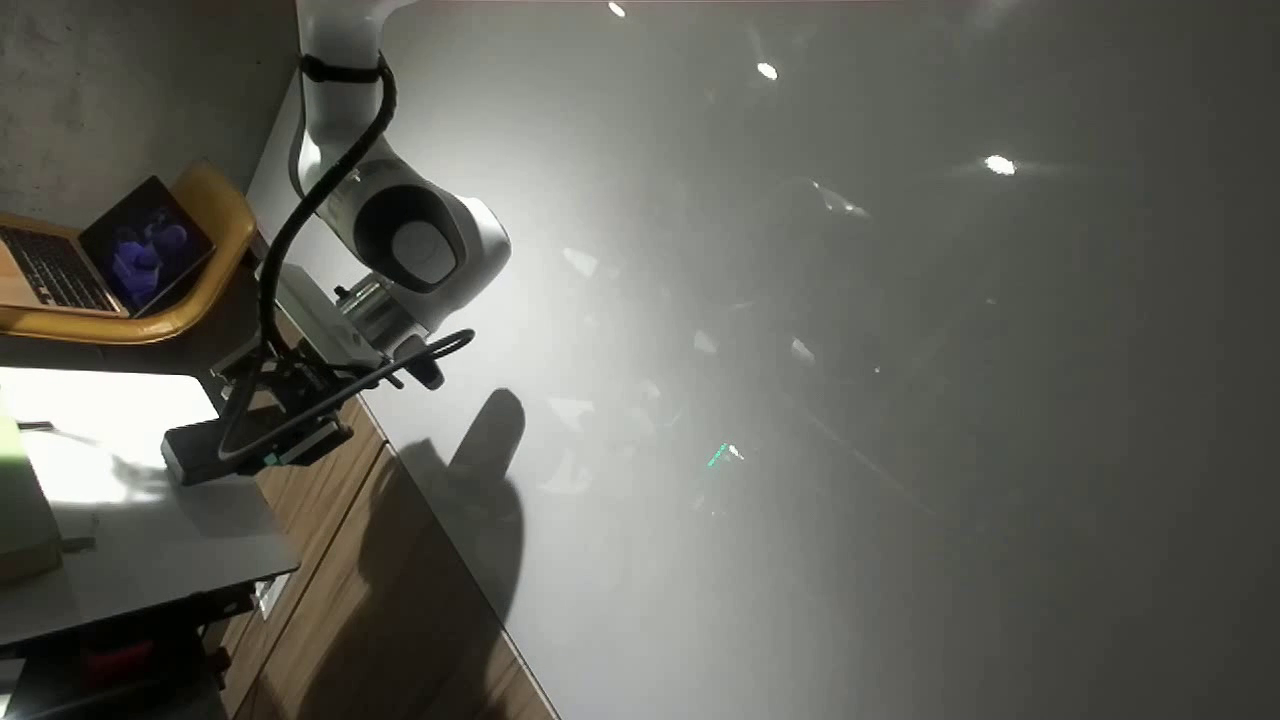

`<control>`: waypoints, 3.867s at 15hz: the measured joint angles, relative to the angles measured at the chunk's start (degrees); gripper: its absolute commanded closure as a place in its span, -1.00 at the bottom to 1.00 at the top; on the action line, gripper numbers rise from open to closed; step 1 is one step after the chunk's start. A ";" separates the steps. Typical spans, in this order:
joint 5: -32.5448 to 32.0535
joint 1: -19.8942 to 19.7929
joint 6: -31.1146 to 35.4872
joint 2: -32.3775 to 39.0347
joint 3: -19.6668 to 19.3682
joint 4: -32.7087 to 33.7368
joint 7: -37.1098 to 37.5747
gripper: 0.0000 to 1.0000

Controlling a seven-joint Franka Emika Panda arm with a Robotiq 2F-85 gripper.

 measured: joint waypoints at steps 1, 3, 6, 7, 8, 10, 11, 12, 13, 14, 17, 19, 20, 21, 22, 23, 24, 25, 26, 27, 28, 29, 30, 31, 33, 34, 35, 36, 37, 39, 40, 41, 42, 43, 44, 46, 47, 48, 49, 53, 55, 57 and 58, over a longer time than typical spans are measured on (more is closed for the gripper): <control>0.00 0.00 0.00 0.04 0.00 0.15 0.00 0.33; 0.00 0.00 0.00 0.16 0.00 0.21 0.22 0.33; 0.02 0.03 0.00 0.91 0.00 0.02 1.20 0.33; 0.03 0.08 0.00 1.30 0.00 -0.07 1.50 0.33; 0.03 0.14 0.00 1.75 0.00 -0.11 1.77 0.33; 0.03 0.22 0.00 2.52 0.00 -0.11 2.32 0.33; 0.03 0.23 0.00 2.74 0.00 -0.09 2.55 0.33; 0.02 0.23 0.00 2.90 0.00 -0.08 2.74 0.33; 0.02 0.23 0.00 2.98 0.00 -0.07 2.89 -0.21; 0.02 0.23 0.00 3.03 0.00 -0.03 3.02 -0.69; 0.02 0.18 0.00 3.06 -0.01 0.14 3.24 -0.92; 0.02 0.09 0.00 3.06 -0.02 0.32 3.27 -1.00; 0.02 0.07 0.00 3.06 -0.05 0.41 3.27 -1.00; 0.02 0.06 0.00 3.06 -0.08 0.47 3.27 -1.00; 0.02 0.05 0.00 3.06 -0.12 0.50 3.27 -1.00; 0.02 0.04 0.00 3.06 -0.16 0.51 3.27 -1.00; 0.02 0.04 0.00 3.06 -0.18 0.51 3.27 -1.00; 0.02 0.04 0.00 3.05 -0.18 0.53 3.27 -1.00; 0.02 0.05 0.08 3.03 -0.18 0.56 3.27 -0.95; 0.00 0.09 0.26 2.99 -0.18 0.58 3.26 -0.46; -0.04 0.16 0.68 2.95 -0.17 0.58 3.24 -0.46; -0.10 0.26 1.09 2.92 -0.17 0.58 3.23 -0.44; -0.22 0.41 1.71 2.91 -0.15 0.56 3.23 -0.28; -0.36 0.58 2.31 2.91 -0.12 0.53 3.23 -0.12; -0.68 0.81 3.22 2.91 -0.02 0.46 3.23 0.20; -0.85 0.89 3.46 2.91 0.02 0.43 3.23 0.33; -1.05 0.92 3.81 2.91 0.05 0.38 3.24 0.38; -1.30 0.97 4.10 2.91 0.06 0.31 3.24 0.38; -1.52 1.03 4.21 2.90 0.08 0.26 3.32 0.38; -1.72 1.21 4.23 2.74 0.13 0.16 4.01 0.38; -1.72 1.42 4.23 2.51 0.16 0.05 4.62 0.38; -1.75 1.76 4.23 2.16 0.21 -0.18 5.53 0.38; -1.78 2.25 4.23 1.77 0.27 -0.45 6.64 0.38; -1.90 2.81 4.24 1.31 0.40 -0.74 7.98 0.38; -2.06 3.53 4.23 0.75 0.50 -1.07 9.47 0.38; -2.97 4.92 4.24 -0.23 0.64 -1.53 12.68 0.38; -3.78 5.50 4.23 -0.71 0.66 -1.71 14.36 0.38; -4.59 5.91 4.23 -1.11 0.66 -1.80 15.97 0.38; -5.58 6.10 4.23 -1.47 0.65 -1.80 17.59 0.38; -10.44 6.01 5.80 -2.36 -0.96 -1.85 24.61 0.38; -11.29 5.63 8.12 -2.35 -2.12 -2.19 26.85 0.38; -11.30 4.95 10.31 -2.35 -2.72 -2.77 27.87 0.38; -11.00 4.58 11.17 -2.35 -2.82 -3.01 27.96 0.38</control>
